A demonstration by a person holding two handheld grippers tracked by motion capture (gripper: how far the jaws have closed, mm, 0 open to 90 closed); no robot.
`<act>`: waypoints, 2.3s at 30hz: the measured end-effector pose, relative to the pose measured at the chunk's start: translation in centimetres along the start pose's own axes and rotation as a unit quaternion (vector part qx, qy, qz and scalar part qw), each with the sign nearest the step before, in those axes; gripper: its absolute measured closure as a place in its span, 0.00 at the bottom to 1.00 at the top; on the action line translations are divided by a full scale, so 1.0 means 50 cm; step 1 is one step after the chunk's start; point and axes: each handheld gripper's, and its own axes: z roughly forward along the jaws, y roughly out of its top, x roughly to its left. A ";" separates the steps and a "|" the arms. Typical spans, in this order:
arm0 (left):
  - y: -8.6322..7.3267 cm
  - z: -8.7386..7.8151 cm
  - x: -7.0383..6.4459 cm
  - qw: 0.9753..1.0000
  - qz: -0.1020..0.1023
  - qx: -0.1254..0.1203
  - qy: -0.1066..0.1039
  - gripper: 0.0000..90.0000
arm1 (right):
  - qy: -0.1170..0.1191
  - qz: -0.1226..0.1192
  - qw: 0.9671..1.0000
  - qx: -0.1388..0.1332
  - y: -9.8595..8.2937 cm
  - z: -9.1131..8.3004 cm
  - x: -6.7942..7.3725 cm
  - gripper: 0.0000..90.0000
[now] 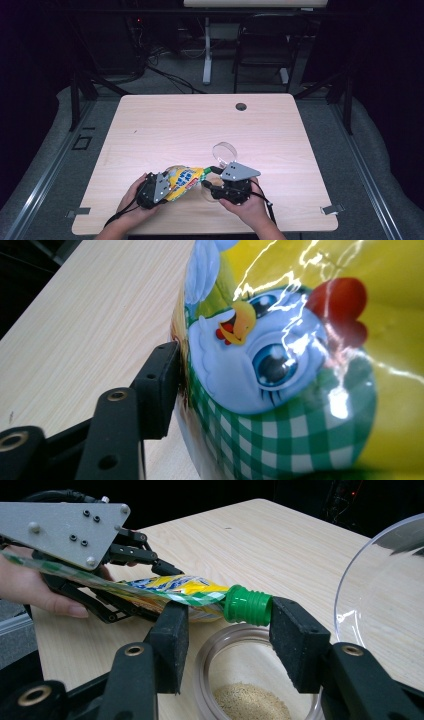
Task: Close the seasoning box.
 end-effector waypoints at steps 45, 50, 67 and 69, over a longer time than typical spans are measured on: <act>0.007 0.009 -0.002 0.998 0.029 0.016 0.058 0.59 | -0.002 0.002 1.000 -0.007 -0.001 -0.005 0.000 0.56; 0.012 -0.001 0.000 0.996 0.048 0.024 0.077 0.59 | -0.003 0.000 1.000 -0.007 -0.003 -0.006 0.001 0.56; 0.029 -0.026 0.006 0.985 0.109 0.041 0.124 0.59 | -0.017 -0.024 1.000 0.003 -0.006 -0.014 0.012 0.56; 0.032 -0.029 0.008 0.984 0.118 0.044 0.126 0.59 | -0.018 -0.024 1.000 0.003 -0.006 -0.015 0.013 0.55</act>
